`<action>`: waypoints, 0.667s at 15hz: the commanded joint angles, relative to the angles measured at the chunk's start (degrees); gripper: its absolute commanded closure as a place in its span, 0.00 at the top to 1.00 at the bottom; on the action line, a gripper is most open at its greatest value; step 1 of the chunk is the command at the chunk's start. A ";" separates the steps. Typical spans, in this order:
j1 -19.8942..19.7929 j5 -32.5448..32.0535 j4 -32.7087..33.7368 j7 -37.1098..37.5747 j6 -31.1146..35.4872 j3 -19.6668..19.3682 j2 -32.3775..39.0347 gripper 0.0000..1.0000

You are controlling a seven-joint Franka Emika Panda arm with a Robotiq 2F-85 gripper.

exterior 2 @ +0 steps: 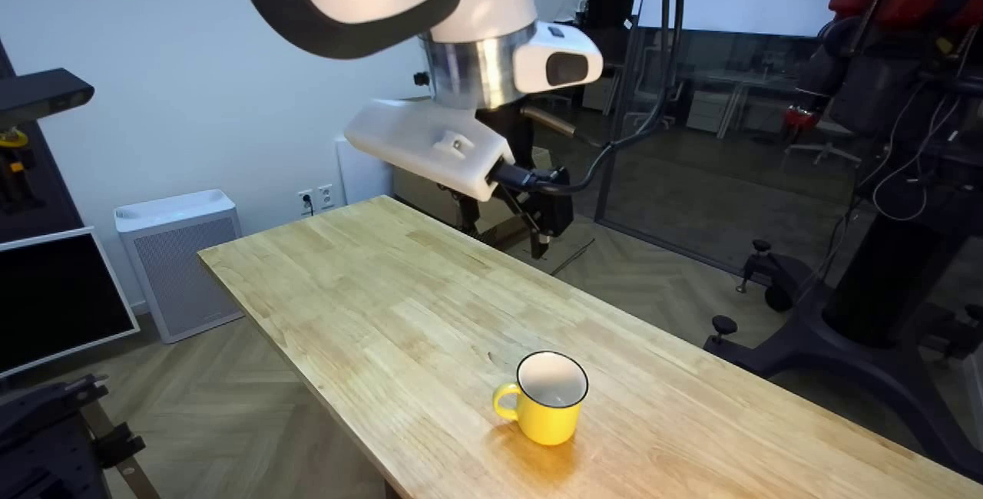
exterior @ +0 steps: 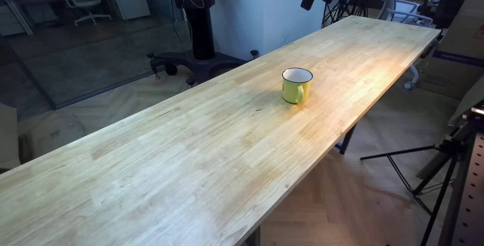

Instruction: Move the mug cup to the left

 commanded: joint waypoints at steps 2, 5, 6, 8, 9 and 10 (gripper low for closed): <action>-1.76 5.97 9.02 -5.21 -8.44 -0.78 8.08 1.00; -4.51 4.53 14.87 -5.35 -11.82 0.14 13.84 1.00; -5.24 3.27 16.71 -4.64 -12.01 0.46 15.66 1.00; -6.38 1.91 20.18 -3.91 -12.20 1.38 19.12 1.00; -6.86 1.87 21.68 -3.81 -12.41 2.14 20.72 1.00; -7.26 1.91 23.03 -3.76 -12.52 2.96 22.30 1.00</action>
